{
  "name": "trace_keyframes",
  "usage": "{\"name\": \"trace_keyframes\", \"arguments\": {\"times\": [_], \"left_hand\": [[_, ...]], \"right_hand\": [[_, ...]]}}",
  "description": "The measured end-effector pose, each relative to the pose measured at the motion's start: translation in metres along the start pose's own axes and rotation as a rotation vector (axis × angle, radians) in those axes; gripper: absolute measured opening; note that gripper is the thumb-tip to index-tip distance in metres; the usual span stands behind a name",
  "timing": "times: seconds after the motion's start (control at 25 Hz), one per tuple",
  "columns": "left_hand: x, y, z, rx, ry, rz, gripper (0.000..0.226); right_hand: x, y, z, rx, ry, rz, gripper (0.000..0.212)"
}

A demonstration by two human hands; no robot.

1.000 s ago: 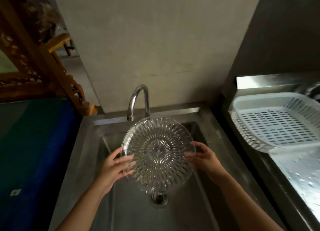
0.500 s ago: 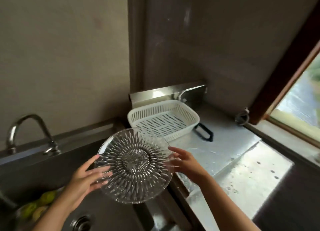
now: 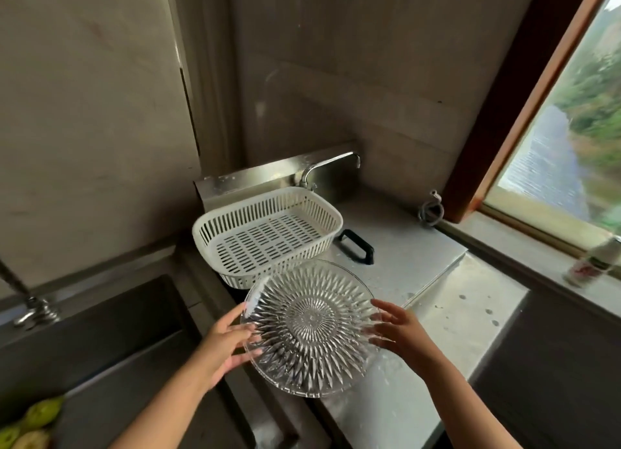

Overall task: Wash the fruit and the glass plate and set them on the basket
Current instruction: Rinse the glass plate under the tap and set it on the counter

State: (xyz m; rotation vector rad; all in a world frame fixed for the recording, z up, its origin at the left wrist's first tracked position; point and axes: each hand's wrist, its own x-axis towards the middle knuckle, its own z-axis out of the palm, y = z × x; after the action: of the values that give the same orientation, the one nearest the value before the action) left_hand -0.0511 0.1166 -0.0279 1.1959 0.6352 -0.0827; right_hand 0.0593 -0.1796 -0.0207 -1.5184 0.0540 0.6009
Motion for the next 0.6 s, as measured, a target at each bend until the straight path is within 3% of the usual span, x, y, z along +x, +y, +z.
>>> {"name": "trace_keyframes", "arguments": {"times": [0.24, 0.6], "left_hand": [[0.041, -0.014, 0.015, 0.099, 0.046, -0.108, 0.059], [0.065, -0.029, 0.018, 0.103, 0.087, -0.137, 0.063]], "right_hand": [[0.029, 0.024, -0.008, 0.006, 0.096, 0.085, 0.051], [0.051, 0.027, -0.012, -0.028, 0.172, 0.075, 0.054]]}}
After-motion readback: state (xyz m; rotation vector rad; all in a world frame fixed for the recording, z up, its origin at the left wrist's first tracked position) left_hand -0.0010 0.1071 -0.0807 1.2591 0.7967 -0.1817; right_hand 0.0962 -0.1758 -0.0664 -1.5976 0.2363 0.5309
